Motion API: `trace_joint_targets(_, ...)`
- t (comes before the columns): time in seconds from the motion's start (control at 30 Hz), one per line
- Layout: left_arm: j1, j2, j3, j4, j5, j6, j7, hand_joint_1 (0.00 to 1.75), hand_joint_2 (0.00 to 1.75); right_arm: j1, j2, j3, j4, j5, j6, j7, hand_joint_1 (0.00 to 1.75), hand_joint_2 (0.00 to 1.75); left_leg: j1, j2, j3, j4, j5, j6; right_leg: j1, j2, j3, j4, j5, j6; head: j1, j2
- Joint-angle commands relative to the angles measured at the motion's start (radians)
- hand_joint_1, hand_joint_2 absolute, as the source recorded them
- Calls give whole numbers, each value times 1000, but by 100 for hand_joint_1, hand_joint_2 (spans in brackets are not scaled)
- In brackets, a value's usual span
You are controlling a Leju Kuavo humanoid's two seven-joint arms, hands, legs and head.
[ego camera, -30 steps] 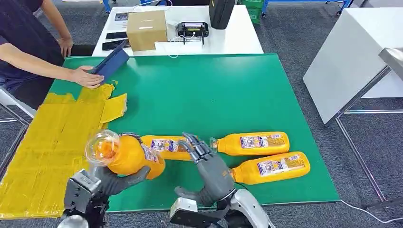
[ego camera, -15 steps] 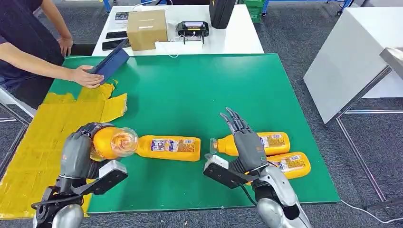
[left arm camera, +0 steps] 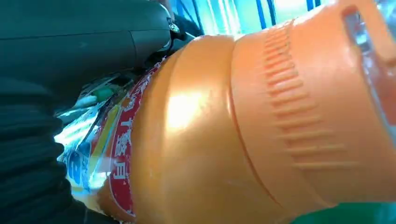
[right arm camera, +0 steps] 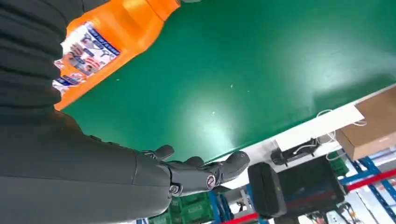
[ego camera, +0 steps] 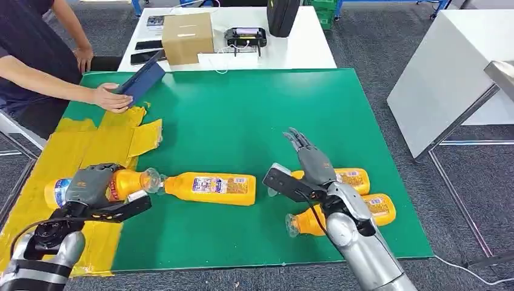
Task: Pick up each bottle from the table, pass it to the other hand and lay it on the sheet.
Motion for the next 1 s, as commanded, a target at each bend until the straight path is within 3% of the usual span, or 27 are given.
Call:
trace_joint_targets(0.03,-89,88,-132,207,81,-68,-88,175,175,-131,44,65,197,-17,15,4,0,175,1,1,3,-1,-1,-1,0,7,2,0,0,-2,0,0)
trace_joint_targets(0.07,-97,103,-152,217,91,-78,-101,0,0,-147,51,76,215,-22,17,2,0,175,1,1,2,0,-1,-1,0,6,1,0,0,-2,0,0)
trace_joint_targets(0.17,-108,110,-177,218,191,-125,-189,0,0,-187,73,112,257,-45,40,-11,0,175,1,1,0,0,0,-1,0,6,-1,1,0,-2,0,0)
trace_joint_targets(0.43,-106,126,-190,197,258,-152,-224,0,0,-200,76,145,269,-56,50,-21,0,175,0,0,-1,0,0,-1,0,2,-2,1,0,-1,0,0)
trace_joint_targets(0.73,-82,142,-204,82,449,-207,-305,0,0,-292,155,289,458,-78,73,-37,0,175,1,1,-1,0,0,-1,1,5,-3,2,0,-2,0,0)
trace_joint_targets(0.87,-59,97,-135,41,572,-204,-357,0,0,-317,166,319,569,-76,73,-43,0,175,1,1,0,0,-1,-1,1,5,-2,2,0,-1,0,0)
trace_joint_targets(1.0,-19,-30,-10,-55,748,-207,-383,0,0,-338,189,321,687,-74,60,-52,0,175,0,-1,-1,-1,0,-1,0,3,-2,2,0,-1,0,0)
